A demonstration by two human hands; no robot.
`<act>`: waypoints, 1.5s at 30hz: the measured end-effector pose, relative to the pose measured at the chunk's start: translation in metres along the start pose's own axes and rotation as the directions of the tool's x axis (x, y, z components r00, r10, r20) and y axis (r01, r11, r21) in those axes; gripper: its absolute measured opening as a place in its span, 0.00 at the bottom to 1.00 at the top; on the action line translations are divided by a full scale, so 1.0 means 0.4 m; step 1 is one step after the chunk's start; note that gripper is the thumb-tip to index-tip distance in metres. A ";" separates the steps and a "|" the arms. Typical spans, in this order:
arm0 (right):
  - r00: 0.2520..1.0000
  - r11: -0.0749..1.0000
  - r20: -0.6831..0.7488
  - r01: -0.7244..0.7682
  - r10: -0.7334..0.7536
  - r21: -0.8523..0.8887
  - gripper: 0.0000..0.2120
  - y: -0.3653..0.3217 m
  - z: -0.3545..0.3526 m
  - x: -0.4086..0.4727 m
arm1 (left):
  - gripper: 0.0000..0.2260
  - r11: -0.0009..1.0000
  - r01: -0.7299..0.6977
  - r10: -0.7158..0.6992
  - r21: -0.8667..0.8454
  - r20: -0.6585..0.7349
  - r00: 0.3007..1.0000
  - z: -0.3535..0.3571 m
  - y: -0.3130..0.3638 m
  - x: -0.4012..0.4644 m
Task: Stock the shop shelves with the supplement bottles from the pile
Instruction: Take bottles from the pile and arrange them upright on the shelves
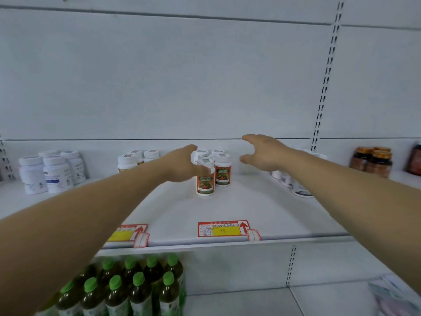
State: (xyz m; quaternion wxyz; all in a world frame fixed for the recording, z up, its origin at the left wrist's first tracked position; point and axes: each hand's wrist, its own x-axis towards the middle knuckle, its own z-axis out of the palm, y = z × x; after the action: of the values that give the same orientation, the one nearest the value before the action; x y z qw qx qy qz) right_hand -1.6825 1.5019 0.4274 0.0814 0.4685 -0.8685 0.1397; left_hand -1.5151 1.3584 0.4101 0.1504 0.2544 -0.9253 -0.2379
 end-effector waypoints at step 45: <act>0.979 0.960 0.127 0.125 -0.161 0.251 0.34 0.004 0.143 0.107 | 0.37 0.960 -0.082 0.114 -0.267 0.108 0.988 0.117 -0.051 0.082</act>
State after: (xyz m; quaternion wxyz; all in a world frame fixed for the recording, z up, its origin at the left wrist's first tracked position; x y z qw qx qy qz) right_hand -1.7078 1.4507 0.3846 -0.0301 0.5455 -0.8125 0.2033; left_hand -1.5527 1.3421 0.3654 0.1373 0.1710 -0.9047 -0.3654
